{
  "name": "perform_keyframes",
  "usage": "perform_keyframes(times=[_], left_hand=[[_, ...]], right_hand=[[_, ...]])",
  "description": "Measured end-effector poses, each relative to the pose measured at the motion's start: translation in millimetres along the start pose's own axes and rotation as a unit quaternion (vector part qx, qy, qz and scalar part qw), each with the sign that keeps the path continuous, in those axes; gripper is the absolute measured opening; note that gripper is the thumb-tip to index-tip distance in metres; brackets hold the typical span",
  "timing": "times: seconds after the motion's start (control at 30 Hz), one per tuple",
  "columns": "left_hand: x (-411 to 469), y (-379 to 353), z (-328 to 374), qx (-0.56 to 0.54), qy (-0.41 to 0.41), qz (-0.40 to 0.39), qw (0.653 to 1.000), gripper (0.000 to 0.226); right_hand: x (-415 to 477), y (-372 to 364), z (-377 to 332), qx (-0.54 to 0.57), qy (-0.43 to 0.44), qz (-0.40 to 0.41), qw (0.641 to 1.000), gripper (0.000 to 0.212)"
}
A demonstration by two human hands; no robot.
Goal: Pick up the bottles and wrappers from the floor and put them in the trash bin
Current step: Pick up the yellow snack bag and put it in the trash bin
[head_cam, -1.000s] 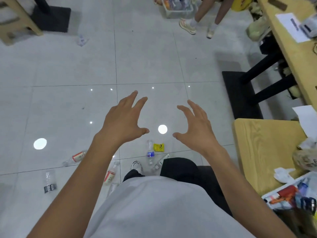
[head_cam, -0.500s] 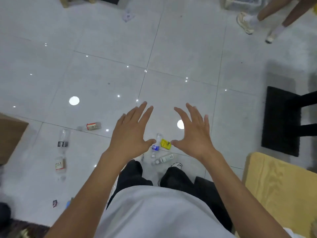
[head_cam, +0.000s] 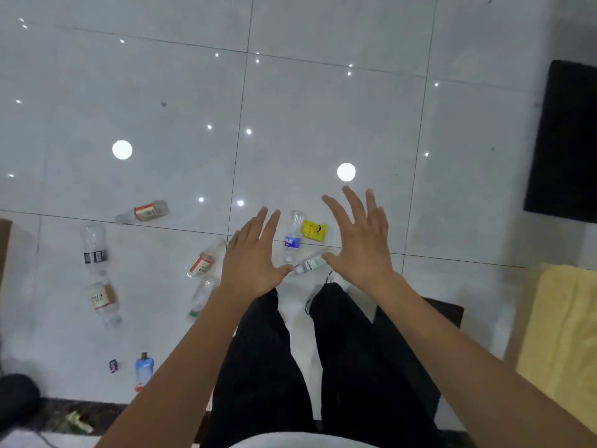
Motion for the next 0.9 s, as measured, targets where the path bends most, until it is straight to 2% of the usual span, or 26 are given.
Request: perform_keyframes(times=[0.2, 0.37, 0.67, 0.8, 0.9], left_hand=[[81.0, -86.1, -39.3, 0.019, 0.007, -0.019, 1.000, 0.113], [136.9, -164.7, -80.4, 0.045, 0.043, -0.045, 0.997, 0.122], [217.2, -283.8, -149.1, 0.076, 0.038, -0.032, 0.996, 0.128], [244.2, -337.0, -173.8, 0.063, 0.054, -0.016, 0.996, 0.128], [266.2, -376.0, -192.5, 0.050, 0.063, -0.032, 0.996, 0.129]], right_hand=[[59.0, -111.5, 19.6, 0.019, -0.012, -0.045, 0.999, 0.110], [96.9, -201.7, 42.6, -0.004, -0.023, -0.090, 0.996, 0.112], [164.3, -356.1, 87.0, -0.023, -0.078, -0.130, 0.988, 0.111], [201.4, -425.3, 93.5, -0.027, -0.084, -0.136, 0.987, 0.103], [225.6, -476.3, 97.6, -0.016, -0.090, -0.142, 0.986, 0.099]])
Point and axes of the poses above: each hand's wrist, its own x-axis towards the middle knuckle, its own y-axis out of the back of the hand, z = x × y, the point moved 2 cm from there along x, towards the middle knuckle, and after that the axes turned 5 degrees about -x, right-handed, at the moved point
